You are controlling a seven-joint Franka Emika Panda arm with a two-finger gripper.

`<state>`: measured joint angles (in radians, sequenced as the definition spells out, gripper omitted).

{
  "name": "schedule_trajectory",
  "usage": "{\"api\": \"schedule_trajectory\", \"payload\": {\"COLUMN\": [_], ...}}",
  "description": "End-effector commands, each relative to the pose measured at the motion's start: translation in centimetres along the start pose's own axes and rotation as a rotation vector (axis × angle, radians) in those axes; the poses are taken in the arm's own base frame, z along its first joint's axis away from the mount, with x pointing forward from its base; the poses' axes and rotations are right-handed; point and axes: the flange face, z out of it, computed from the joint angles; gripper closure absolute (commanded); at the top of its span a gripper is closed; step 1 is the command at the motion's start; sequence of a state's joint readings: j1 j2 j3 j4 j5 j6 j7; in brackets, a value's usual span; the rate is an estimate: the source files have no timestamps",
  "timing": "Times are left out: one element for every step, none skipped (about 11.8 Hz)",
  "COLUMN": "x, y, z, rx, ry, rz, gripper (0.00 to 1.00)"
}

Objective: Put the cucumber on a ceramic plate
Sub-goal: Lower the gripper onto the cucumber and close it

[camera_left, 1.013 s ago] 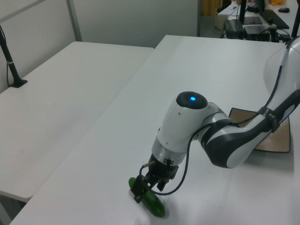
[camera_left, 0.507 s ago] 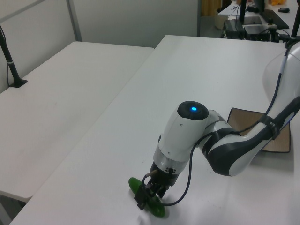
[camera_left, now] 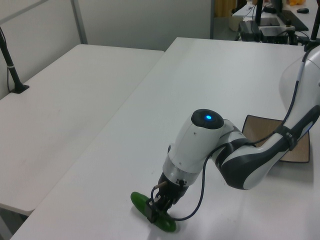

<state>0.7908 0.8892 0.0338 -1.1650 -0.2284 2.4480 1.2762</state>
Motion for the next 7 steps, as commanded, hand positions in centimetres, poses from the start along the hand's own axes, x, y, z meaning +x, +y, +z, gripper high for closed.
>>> {"api": "schedule_trajectory", "payload": {"x": [0.5,0.9,1.0,1.0,1.6,2.2,2.5], "y": [0.0,0.2,0.2,0.3,0.3,0.7,0.9], "z": [-0.5,-1.4,-2.2,-2.6,-3.7,-4.8,-6.8], "rx": [0.013,0.016,0.018,0.017,0.027,0.026,0.033], "ry": [0.027,0.028,0.03,0.03,0.035,0.037,0.041], "rz": [-0.038,-0.035,-0.035,-0.037,-0.032,-0.034,-0.041], "gripper": [0.99,0.99,0.99,0.99,0.99,0.99,0.99]}}
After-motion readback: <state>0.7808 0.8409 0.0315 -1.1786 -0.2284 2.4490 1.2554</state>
